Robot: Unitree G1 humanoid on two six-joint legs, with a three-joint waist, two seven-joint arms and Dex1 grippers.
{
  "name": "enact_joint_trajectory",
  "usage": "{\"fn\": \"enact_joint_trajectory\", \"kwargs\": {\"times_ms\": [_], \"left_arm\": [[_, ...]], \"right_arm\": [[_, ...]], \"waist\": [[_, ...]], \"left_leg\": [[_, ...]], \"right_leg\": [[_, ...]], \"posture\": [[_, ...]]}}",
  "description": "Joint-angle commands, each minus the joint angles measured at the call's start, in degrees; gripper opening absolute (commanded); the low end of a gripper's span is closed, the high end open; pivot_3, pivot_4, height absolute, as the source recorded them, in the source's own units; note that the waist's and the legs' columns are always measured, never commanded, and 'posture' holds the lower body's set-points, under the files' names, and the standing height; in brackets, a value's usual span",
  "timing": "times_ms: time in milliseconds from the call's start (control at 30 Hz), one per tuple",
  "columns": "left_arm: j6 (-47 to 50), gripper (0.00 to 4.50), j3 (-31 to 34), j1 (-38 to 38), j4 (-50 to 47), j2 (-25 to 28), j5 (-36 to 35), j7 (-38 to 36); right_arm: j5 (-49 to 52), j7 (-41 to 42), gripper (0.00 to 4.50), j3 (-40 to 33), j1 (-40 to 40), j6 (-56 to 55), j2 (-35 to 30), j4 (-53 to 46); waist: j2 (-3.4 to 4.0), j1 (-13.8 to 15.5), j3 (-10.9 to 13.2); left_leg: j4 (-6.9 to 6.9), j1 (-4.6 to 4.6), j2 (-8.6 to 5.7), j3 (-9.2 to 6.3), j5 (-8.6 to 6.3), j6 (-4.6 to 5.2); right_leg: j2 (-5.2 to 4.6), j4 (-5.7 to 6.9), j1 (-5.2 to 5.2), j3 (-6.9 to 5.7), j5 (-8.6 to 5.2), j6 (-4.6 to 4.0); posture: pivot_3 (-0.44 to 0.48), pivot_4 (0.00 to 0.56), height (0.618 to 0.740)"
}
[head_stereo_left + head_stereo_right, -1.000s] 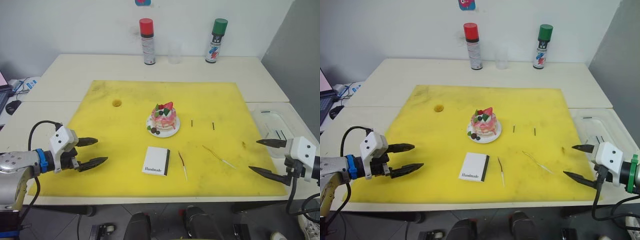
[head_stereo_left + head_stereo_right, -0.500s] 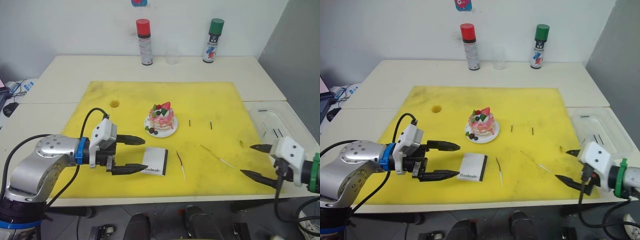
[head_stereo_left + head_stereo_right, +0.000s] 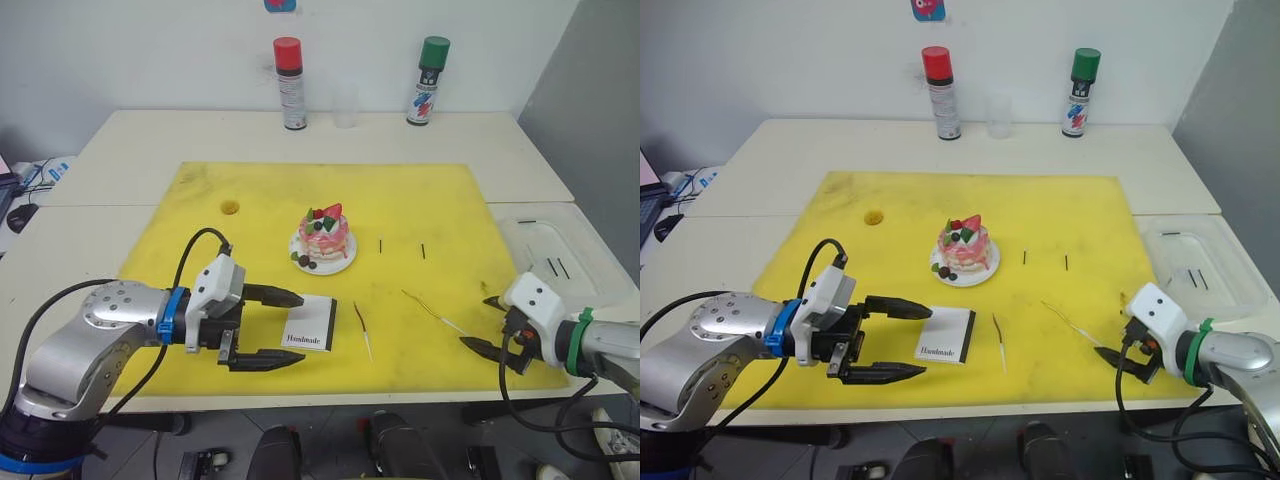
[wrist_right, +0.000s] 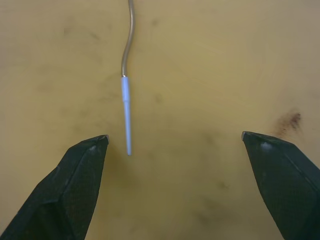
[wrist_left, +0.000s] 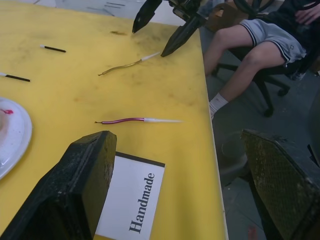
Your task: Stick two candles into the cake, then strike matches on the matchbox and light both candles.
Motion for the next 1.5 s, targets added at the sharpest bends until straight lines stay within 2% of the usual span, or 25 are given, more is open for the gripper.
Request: {"fn": "enact_joint_trajectory", "kwargs": {"times_ms": [33, 200, 300, 633, 700, 867, 967, 1067, 1233, 1400, 1500], "left_arm": [[-0.73, 4.36, 0.99, 0.49, -2.24, 0.15, -0.59, 0.51], [-1.05, 4.36, 1.12, 0.88, -2.34, 0.24, -0.36, 0.95], [-1.12, 4.50, 1.00, 1.07, -2.45, 0.23, -0.28, 1.06], [-1.56, 4.50, 0.70, 1.73, -2.25, -0.52, -0.05, 2.10], [-1.28, 4.50, 0.82, 1.96, -2.30, -0.72, -0.38, 2.69], [2.48, 4.50, 1.59, 1.01, -1.70, -2.43, -2.18, 7.51], [9.90, 4.50, 3.74, -2.07, -1.06, -4.79, -8.54, 13.42], [16.49, 4.50, 5.78, -7.11, 1.37, -7.23, -14.83, 18.82], [23.34, 4.50, 10.14, -15.14, 7.25, -12.16, -24.27, 27.65], [29.76, 4.50, 11.14, -21.49, 10.37, -16.79, -36.71, 33.82], [31.26, 4.50, 11.16, -23.30, 11.19, -19.16, -42.22, 37.03]], "right_arm": [[-0.89, -0.15, 4.50, 0.37, -0.26, -1.63, 0.45, 0.20], [-1.35, -0.46, 4.50, 1.23, 0.06, -2.22, 1.83, 1.76], [-1.07, -0.19, 3.93, 1.83, 0.09, -1.56, 2.40, 1.29], [1.67, 0.22, 0.45, 1.86, -1.27, 4.08, 2.15, -1.25], [3.27, 1.04, 0.02, 0.73, -1.64, 5.65, 1.84, -1.86], [8.97, 2.63, 0.02, -3.98, -4.62, 9.70, 1.61, -2.21], [15.11, 2.24, 0.02, -7.79, -9.82, 13.13, 3.43, -1.47], [24.59, -1.10, 0.02, -11.30, -19.31, 17.81, 8.92, -0.27], [36.45, -11.16, 0.02, -11.25, -32.51, 24.49, 19.55, 1.73], [46.36, -20.61, 0.02, -8.93, -40.67, 26.59, 30.42, 6.19], [52.49, -25.45, 0.02, -7.87, -42.95, 27.22, 34.06, 8.22]], "waist": [[0.00, 0.00, 0.00], [0.00, -0.01, 0.00], [0.00, -0.03, 0.00], [-0.01, -0.08, -0.01], [-0.02, -0.08, -0.01], [-0.02, -0.08, -0.01], [-0.04, -0.09, 0.01], [-0.08, -0.32, 0.04], [-0.08, -0.85, 0.04], [-0.08, -0.84, 0.04], [-0.07, -0.84, 0.04]], "left_leg": [[0.00, 0.00, 0.00, 0.01, 0.00, 0.00], [0.01, 0.02, 0.00, 0.01, 0.00, 0.00], [0.01, 0.03, 0.01, 0.00, 0.00, 0.00], [0.02, 0.03, 0.01, 0.01, 0.00, 0.00], [0.02, 0.03, 0.01, 0.00, 0.00, 0.00], [0.00, 0.02, 0.00, 0.00, 0.00, 0.00], [0.01, 0.00, 0.00, 0.01, 0.00, 0.00], [0.03, 0.00, 0.01, -0.03, 0.01, 0.01], [0.02, 0.00, 0.01, -0.17, 0.01, 0.02], [-0.09, -0.17, 0.01, -0.22, 0.00, 0.01], [-0.13, -0.21, 0.01, -0.27, 0.00, 0.01]], "right_leg": [[0.00, 0.00, 0.00, 0.01, 0.00, 0.00], [0.00, 0.00, 0.01, 0.01, 0.00, 0.00], [0.00, 0.00, 0.01, 0.00, 0.00, 0.00], [0.00, 0.00, 0.01, 0.01, 0.00, 0.00], [0.00, 0.00, 0.01, 0.01, 0.00, 0.00], [0.00, 0.00, 0.00, 0.01, 0.00, 0.00], [0.00, 0.00, 0.00, 0.01, 0.00, 0.01], [0.02, 0.00, -0.01, -0.01, 0.02, 0.03], [0.08, 0.04, 0.04, -0.09, 0.04, 0.06], [0.08, -0.01, -0.06, -0.16, 0.16, 0.26], [0.08, -0.01, -0.06, -0.22, 0.08, 0.15]], "posture": [[0.000, 0.150, 0.704], [0.000, 0.150, 0.704], [0.000, 0.150, 0.704], [0.000, 0.150, 0.704], [0.000, 0.150, 0.704], [0.000, 0.150, 0.704], [0.000, 0.150, 0.704], [0.000, 0.150, 0.704], [0.000, 0.150, 0.704], [0.000, 0.150, 0.704], [0.000, 0.150, 0.704]]}}
